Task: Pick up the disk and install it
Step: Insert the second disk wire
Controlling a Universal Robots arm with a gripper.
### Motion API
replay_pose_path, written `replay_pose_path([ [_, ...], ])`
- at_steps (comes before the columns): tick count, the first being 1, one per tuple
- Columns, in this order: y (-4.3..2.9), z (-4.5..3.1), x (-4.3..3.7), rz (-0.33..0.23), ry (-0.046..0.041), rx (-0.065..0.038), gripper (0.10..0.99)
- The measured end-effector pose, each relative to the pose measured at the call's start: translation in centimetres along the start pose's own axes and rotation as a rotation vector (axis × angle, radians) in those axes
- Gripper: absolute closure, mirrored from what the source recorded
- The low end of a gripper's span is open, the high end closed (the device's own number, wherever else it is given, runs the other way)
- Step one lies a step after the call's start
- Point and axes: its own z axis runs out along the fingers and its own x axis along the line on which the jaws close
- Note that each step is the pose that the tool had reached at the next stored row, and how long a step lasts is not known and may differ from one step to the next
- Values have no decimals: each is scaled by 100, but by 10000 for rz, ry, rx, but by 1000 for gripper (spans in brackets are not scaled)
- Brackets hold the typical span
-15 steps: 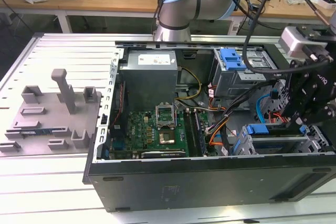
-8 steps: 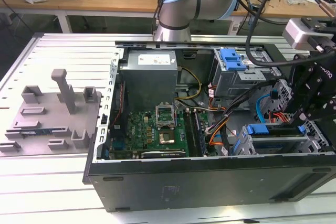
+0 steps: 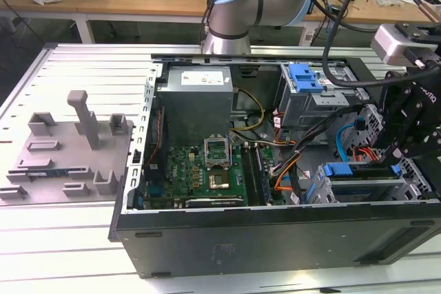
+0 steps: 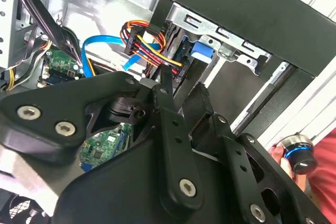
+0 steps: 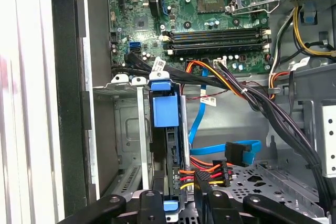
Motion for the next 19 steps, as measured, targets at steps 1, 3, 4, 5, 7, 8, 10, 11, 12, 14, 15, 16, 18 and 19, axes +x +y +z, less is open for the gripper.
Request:
replay_pose_path([
  [1,0,0,0,0,0,0,725],
  [3,0,0,0,0,1,0,725],
  [4,0,0,0,0,2,0,725],
  [5,0,0,0,0,2,0,725],
  [7,2,-1,-44,0,85,-1,725],
  [8,7,-8,-105,5,234,-2,725],
  [10,21,-28,-282,20,760,-8,725],
  [11,27,-34,-352,28,1029,-17,725],
  [12,29,-36,-381,31,1195,-31,725],
  [14,33,-43,-429,39,1579,-74,725],
  [15,34,-46,-449,42,1745,-91,725],
  [16,38,-51,-496,52,2056,-93,725],
  [18,48,-92,-647,72,2570,-68,725],
  [19,50,-120,-767,83,2814,-50,725],
])
